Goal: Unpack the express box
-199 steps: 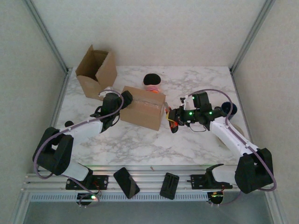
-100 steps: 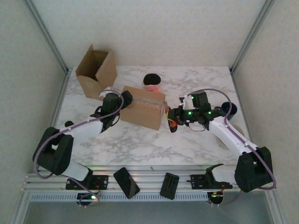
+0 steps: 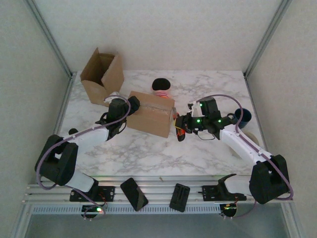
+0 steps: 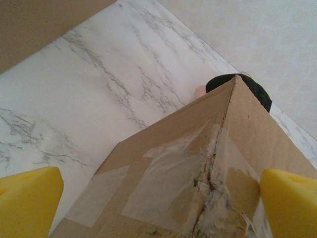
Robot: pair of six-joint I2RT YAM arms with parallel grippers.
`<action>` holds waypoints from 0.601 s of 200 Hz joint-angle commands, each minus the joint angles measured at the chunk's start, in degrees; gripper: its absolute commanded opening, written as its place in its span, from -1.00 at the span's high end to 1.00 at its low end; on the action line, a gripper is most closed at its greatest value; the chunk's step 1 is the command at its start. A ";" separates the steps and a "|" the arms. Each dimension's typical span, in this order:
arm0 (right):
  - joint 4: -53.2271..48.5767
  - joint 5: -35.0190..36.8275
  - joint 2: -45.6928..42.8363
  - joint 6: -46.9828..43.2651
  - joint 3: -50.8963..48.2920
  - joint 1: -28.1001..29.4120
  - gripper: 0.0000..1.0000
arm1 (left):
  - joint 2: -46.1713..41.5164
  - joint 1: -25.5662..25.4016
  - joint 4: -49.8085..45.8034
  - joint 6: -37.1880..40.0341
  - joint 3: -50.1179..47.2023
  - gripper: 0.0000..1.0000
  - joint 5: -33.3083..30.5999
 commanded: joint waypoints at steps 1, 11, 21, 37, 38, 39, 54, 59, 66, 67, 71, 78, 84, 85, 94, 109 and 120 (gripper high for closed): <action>-0.80 -3.75 -0.30 1.23 -1.98 2.97 1.00 | 3.76 0.44 -9.32 1.15 -1.67 -1.00 -1.15; -0.66 -3.84 -0.61 1.52 -2.39 3.17 1.00 | 3.80 0.44 -9.32 1.15 -1.66 -1.00 -1.17; -0.57 -3.87 -1.02 1.86 -2.82 3.52 1.00 | 3.94 0.44 -9.54 1.06 -1.50 -1.00 -1.26; -0.39 -4.02 -1.63 2.33 -3.40 3.91 1.00 | 4.22 0.44 -10.11 1.06 -1.16 -0.99 -1.34; -0.39 -4.00 -1.65 2.34 -3.43 3.89 1.00 | 4.20 0.44 -10.15 1.06 -1.15 -0.99 -1.34; -0.39 -4.03 -1.75 2.38 -3.40 3.88 1.00 | 4.19 0.44 -10.18 1.06 -1.10 -0.99 -1.34; -0.48 -4.15 -2.30 2.72 -3.76 4.25 1.00 | 4.56 0.44 -10.74 0.89 -0.77 -0.99 -1.45; -0.48 -4.15 -2.45 2.76 -3.83 4.24 1.00 | 4.56 0.44 -10.94 0.88 -0.75 -1.00 -1.60; -0.48 -4.24 -2.83 2.87 -3.99 4.34 1.00 | 4.66 0.44 -11.06 0.88 -0.76 -1.00 -1.68; -0.48 -4.24 -2.86 2.87 -3.99 4.37 1.00 | 4.64 0.44 -11.07 0.88 -0.77 -1.00 -1.69; -0.57 -4.31 -2.90 2.95 -4.10 4.33 1.00 | 4.62 0.44 -11.08 0.88 -0.85 -0.99 -1.70; -0.58 -4.39 -3.14 3.06 -4.17 4.40 1.00 | 4.75 0.44 -11.15 0.80 -0.87 -1.00 -1.85; -0.57 -4.54 -3.29 3.06 -4.30 4.50 1.00 | 4.73 0.44 -11.25 0.80 -0.87 -1.00 -1.94; -0.57 -4.57 -3.31 3.05 -4.32 4.50 1.00 | 4.81 0.44 -11.25 0.84 -0.87 -1.00 -1.95; -0.57 -4.73 -3.47 3.14 -4.27 4.62 1.00 | 4.88 0.45 -11.39 0.80 -0.87 -1.00 -2.00; -0.57 -4.87 -3.52 3.20 -4.43 4.74 1.00 | 5.12 0.53 -11.60 0.80 -0.78 -1.00 -2.14; -0.52 -4.96 -3.65 3.28 -4.48 4.84 1.00 | 5.24 0.53 -11.72 0.84 -0.79 -1.00 -2.14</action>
